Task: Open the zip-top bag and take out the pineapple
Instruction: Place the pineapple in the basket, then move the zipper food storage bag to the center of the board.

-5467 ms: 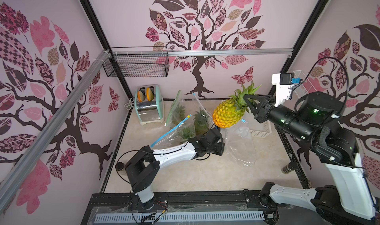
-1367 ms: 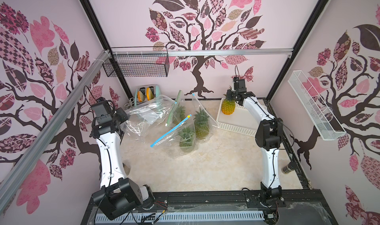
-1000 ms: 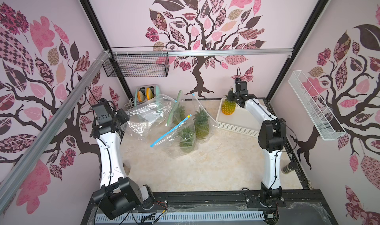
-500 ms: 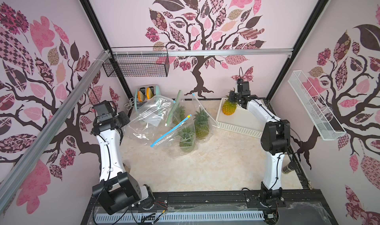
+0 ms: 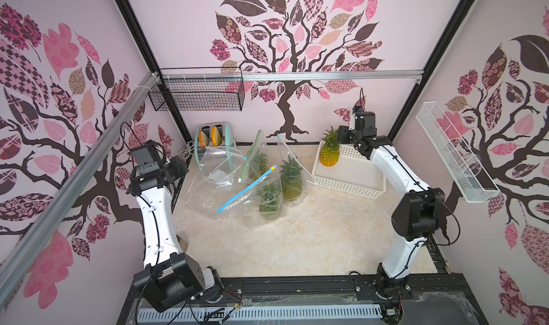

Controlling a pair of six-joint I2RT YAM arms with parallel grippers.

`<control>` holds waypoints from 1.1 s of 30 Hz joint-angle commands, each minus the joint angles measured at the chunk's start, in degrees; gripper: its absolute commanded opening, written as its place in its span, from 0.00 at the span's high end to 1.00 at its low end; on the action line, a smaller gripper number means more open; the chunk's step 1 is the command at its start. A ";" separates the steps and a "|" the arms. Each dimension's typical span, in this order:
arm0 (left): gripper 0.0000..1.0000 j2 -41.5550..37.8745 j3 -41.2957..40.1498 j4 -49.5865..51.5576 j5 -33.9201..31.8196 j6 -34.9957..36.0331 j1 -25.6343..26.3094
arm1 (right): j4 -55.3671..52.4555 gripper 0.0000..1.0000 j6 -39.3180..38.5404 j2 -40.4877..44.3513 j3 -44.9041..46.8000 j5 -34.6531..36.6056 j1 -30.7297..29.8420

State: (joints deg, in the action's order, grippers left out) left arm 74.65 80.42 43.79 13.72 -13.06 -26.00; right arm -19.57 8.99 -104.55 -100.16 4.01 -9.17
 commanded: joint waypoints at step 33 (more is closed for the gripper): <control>0.42 1.03 13.71 22.81 3.53 20.47 51.86 | -28.17 0.37 4.13 39.40 22.89 -17.27 -10.95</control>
State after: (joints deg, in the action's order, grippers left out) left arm 74.26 93.86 61.52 25.61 3.46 25.32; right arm -46.57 13.50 -65.78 -77.36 -11.79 -20.12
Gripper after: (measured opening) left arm 0.582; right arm 0.629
